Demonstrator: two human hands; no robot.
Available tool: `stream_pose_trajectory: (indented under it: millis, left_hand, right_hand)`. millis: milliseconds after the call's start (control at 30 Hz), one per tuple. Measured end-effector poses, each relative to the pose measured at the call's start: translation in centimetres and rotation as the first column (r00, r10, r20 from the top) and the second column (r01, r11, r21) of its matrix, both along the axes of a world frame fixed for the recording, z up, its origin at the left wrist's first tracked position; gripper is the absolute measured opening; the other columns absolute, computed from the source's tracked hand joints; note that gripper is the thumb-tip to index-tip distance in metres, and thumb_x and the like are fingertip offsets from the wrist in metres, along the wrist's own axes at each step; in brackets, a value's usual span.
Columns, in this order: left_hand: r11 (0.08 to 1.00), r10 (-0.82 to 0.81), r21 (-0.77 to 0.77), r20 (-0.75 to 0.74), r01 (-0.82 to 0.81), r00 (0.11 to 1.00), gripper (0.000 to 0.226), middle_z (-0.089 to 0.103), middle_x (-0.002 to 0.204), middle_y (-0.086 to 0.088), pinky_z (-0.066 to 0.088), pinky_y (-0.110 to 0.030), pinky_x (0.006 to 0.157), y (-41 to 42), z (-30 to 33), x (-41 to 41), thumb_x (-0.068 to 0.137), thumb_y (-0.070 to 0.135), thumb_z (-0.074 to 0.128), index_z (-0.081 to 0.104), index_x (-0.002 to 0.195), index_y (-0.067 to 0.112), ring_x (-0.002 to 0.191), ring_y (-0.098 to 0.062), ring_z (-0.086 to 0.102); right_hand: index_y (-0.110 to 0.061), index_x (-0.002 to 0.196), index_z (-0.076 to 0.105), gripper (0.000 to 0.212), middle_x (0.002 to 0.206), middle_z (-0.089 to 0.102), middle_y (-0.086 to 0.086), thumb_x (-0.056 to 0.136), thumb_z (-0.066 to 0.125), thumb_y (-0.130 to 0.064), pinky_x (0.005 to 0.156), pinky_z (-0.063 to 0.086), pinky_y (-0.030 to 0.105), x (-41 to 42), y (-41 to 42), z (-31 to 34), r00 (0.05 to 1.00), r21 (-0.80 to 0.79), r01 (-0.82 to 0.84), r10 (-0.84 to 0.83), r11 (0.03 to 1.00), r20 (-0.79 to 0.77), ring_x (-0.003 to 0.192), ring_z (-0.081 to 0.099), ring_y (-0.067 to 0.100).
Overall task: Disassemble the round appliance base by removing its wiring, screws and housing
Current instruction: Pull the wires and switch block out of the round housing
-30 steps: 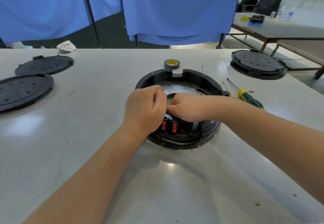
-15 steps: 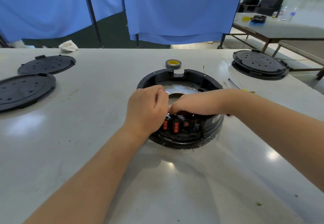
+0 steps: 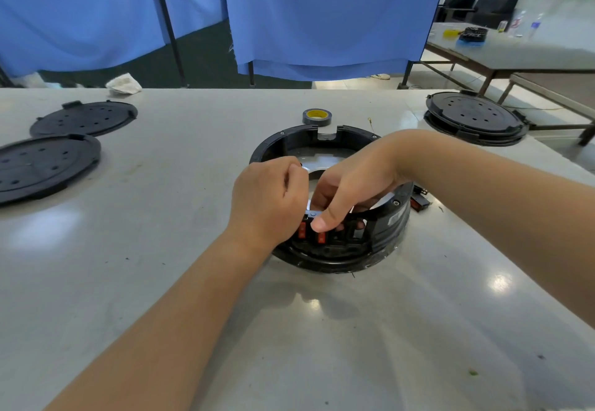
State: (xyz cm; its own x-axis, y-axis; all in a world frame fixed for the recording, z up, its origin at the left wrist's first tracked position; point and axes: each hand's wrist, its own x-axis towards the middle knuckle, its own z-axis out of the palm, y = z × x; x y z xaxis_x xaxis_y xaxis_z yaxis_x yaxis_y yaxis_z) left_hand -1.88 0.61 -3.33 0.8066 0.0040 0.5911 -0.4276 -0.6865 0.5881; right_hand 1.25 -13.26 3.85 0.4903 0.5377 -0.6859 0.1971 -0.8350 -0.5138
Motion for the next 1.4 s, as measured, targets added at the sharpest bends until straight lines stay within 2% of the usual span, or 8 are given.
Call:
stream_pose_trajectory:
  millis: [400,633,833,967,1033,1100,1167,1400]
  left_hand:
    - [1.0,0.02,0.014,-0.006,-0.019,1.0,0.041,0.051,0.052,-0.013,0.041,-0.049,0.056,-0.1,0.1,0.0,0.078,0.025,0.031,0.058,0.063,0.0,0.057,-0.029,0.05]
    - [1.0,0.012,0.026,-0.02,-0.012,1.0,0.041,0.05,0.052,-0.015,0.041,-0.051,0.058,-0.1,0.2,0.1,0.078,0.026,0.029,0.058,0.065,-0.001,0.058,-0.032,0.05]
    - [1.0,0.007,0.03,-0.033,-0.006,0.999,0.043,0.054,0.056,-0.015,0.041,-0.051,0.06,0.0,0.1,0.1,0.077,0.028,0.029,0.059,0.066,-0.001,0.06,-0.031,0.052]
    - [1.0,-0.001,0.018,-0.035,0.001,0.999,0.041,0.054,0.056,-0.013,0.041,-0.051,0.059,0.1,0.1,0.2,0.078,0.026,0.03,0.059,0.066,0.0,0.061,-0.029,0.052]
    - [1.0,-0.001,0.014,-0.037,0.001,0.999,0.041,0.053,0.056,-0.014,0.041,-0.051,0.058,0.1,0.2,0.2,0.079,0.025,0.03,0.059,0.066,-0.001,0.06,-0.03,0.051]
    - [1.0,-0.003,0.016,-0.038,0.003,0.999,0.041,0.051,0.053,-0.015,0.04,-0.051,0.057,0.1,0.2,0.1,0.08,0.024,0.03,0.06,0.066,-0.002,0.058,-0.03,0.05]
    - [1.0,-0.002,0.013,-0.041,0.003,0.999,0.041,0.049,0.052,-0.015,0.04,-0.051,0.056,0.1,0.2,0.0,0.08,0.023,0.03,0.06,0.066,-0.002,0.056,-0.03,0.049]
    - [1.0,0.007,0.019,-0.037,-0.006,0.999,0.039,0.048,0.051,-0.012,0.04,-0.048,0.056,0.1,0.2,0.1,0.08,0.023,0.031,0.059,0.064,0.0,0.057,-0.029,0.049]
  right_hand:
    - [-0.014,0.086,0.063,0.014,0.07,0.063,-0.007,0.092,0.063,-0.027,0.055,0.048,0.014,-0.6,0.8,0.2,0.992,-0.085,-0.077,0.085,0.993,0.093,0.054,0.06,0.001]
    - [-0.026,0.116,0.057,0.066,0.099,0.061,-0.017,0.066,0.071,-0.067,0.088,0.049,0.029,-1.4,-0.1,-0.4,0.937,-0.183,-0.104,0.158,0.978,0.311,0.092,0.061,0.007]
    - [-0.041,0.072,0.065,0.057,0.072,0.062,-0.026,0.054,0.041,-0.088,0.075,0.041,0.023,-1.7,-1.8,-0.6,0.907,0.046,0.02,-0.037,0.999,0.42,0.077,0.059,-0.001]
    - [-0.048,0.056,0.062,0.043,0.054,0.056,-0.029,0.066,0.038,-0.083,0.065,0.039,0.014,-2.2,-1.7,-0.8,0.931,0.137,0.055,-0.1,0.989,0.35,0.057,0.054,-0.009]
    - [-0.041,0.069,0.069,0.037,0.067,0.066,-0.024,0.087,0.046,-0.064,0.07,0.048,0.014,-2.0,-1.8,-1.1,0.96,0.213,0.132,-0.178,0.968,0.216,0.066,0.063,-0.005]
    - [-0.02,0.094,0.072,0.024,0.088,0.074,-0.006,0.096,0.052,-0.034,0.086,0.055,0.028,-1.3,-2.0,-1.1,0.962,0.241,0.222,-0.253,0.945,0.105,0.081,0.069,0.01]
    - [-0.011,0.101,0.071,0.019,0.087,0.073,0.002,0.095,0.054,-0.016,0.075,0.058,0.025,-0.6,-2.1,-1.1,0.963,0.228,0.247,-0.264,0.942,0.047,0.076,0.069,0.012]
    - [-0.006,0.104,0.071,0.023,0.081,0.072,0.003,0.088,0.061,-0.02,0.064,0.056,0.018,0.4,-2.0,-1.6,0.948,0.235,0.307,-0.318,0.922,0.008,0.067,0.065,0.011]
